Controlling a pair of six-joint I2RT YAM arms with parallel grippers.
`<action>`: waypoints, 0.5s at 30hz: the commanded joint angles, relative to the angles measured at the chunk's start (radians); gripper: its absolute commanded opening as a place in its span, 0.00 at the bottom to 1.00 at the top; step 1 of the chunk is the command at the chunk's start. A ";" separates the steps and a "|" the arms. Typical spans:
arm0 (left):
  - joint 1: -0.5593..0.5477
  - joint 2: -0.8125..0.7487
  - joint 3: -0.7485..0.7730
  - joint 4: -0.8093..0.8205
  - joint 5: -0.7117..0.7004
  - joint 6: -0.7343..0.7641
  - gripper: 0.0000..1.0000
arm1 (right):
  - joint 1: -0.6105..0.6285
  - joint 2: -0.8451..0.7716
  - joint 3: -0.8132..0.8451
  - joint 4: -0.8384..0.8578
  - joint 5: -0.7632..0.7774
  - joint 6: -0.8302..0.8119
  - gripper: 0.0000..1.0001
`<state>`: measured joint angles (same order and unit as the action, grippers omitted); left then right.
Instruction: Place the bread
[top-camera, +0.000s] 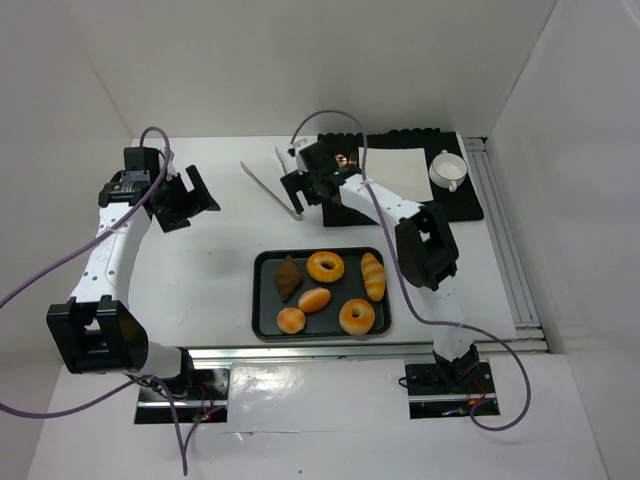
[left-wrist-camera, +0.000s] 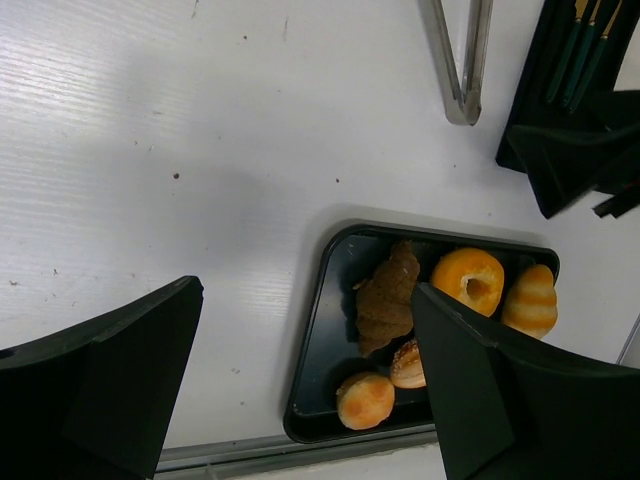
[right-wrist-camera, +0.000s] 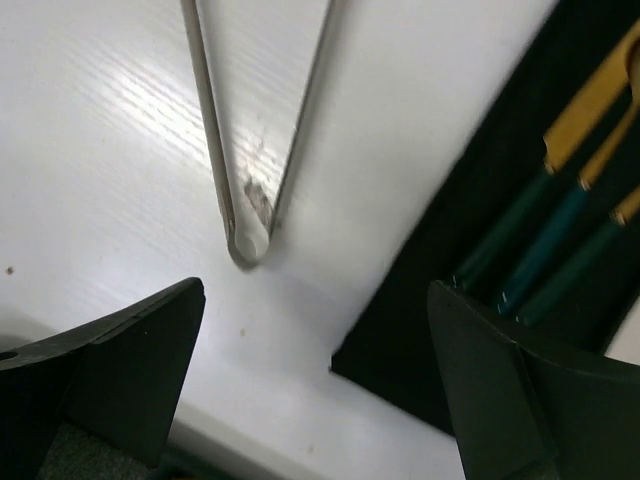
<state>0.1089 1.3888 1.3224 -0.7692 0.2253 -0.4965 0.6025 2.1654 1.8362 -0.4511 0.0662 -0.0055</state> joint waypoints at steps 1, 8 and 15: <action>0.006 0.016 0.063 0.016 -0.004 0.018 0.99 | 0.019 0.085 0.130 0.088 -0.039 -0.140 0.99; 0.015 0.035 0.072 0.016 -0.017 0.018 0.99 | 0.028 0.181 0.172 0.141 -0.109 -0.172 1.00; 0.015 0.065 0.090 0.016 -0.017 0.027 0.99 | 0.037 0.306 0.308 0.131 -0.149 -0.145 1.00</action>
<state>0.1173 1.4433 1.3674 -0.7692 0.2100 -0.4946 0.6243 2.4321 2.0556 -0.3637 -0.0559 -0.1474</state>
